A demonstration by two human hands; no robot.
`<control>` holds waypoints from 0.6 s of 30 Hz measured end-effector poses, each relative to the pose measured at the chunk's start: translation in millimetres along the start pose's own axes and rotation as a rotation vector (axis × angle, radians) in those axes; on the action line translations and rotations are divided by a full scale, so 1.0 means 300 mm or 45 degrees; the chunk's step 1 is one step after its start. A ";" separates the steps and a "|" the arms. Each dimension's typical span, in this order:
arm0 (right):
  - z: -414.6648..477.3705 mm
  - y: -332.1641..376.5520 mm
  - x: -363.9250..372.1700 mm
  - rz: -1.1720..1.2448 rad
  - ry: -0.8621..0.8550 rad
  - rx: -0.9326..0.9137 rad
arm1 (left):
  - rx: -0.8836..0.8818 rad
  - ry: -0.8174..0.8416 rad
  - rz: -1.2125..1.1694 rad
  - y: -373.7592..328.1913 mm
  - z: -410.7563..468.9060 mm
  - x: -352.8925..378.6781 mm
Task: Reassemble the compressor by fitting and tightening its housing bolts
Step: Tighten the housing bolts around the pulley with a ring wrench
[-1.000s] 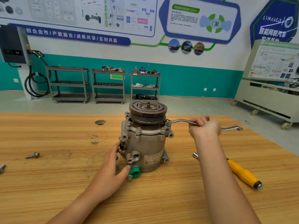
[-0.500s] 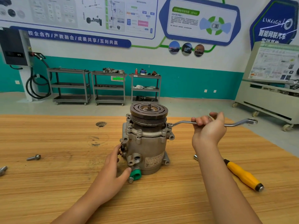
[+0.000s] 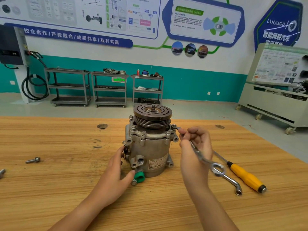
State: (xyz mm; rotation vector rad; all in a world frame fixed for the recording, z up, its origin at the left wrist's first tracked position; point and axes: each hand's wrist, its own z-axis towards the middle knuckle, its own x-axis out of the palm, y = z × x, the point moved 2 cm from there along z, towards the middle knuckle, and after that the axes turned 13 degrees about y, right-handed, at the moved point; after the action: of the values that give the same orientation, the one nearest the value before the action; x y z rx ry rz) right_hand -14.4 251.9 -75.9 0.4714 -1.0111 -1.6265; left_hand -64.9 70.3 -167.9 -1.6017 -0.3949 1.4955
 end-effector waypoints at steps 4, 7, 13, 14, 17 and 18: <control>-0.046 -0.018 0.110 -0.066 -0.177 -0.033 | 0.002 -0.014 0.025 -0.004 0.000 0.004; -0.049 0.023 0.125 0.116 -0.266 -0.166 | 0.000 -0.008 0.022 -0.003 -0.003 0.003; 0.170 0.193 -0.032 0.803 -0.384 -0.298 | -0.023 0.015 0.013 -0.008 -0.006 0.000; 0.226 0.194 -0.061 0.939 -0.377 -0.185 | -0.021 0.020 0.005 -0.010 -0.007 0.000; 0.367 0.134 -0.102 1.089 -0.313 0.195 | -0.017 0.025 -0.004 -0.013 -0.008 -0.001; 0.397 0.100 -0.103 1.104 -0.285 0.324 | -0.017 0.026 -0.006 -0.013 -0.007 -0.002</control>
State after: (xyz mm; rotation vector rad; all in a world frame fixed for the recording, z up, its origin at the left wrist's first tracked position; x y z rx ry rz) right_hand -76.2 323.7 8.4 -0.0156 -1.3518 -0.7827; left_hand -61.8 71.3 -164.9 -1.6238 -0.3978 1.4747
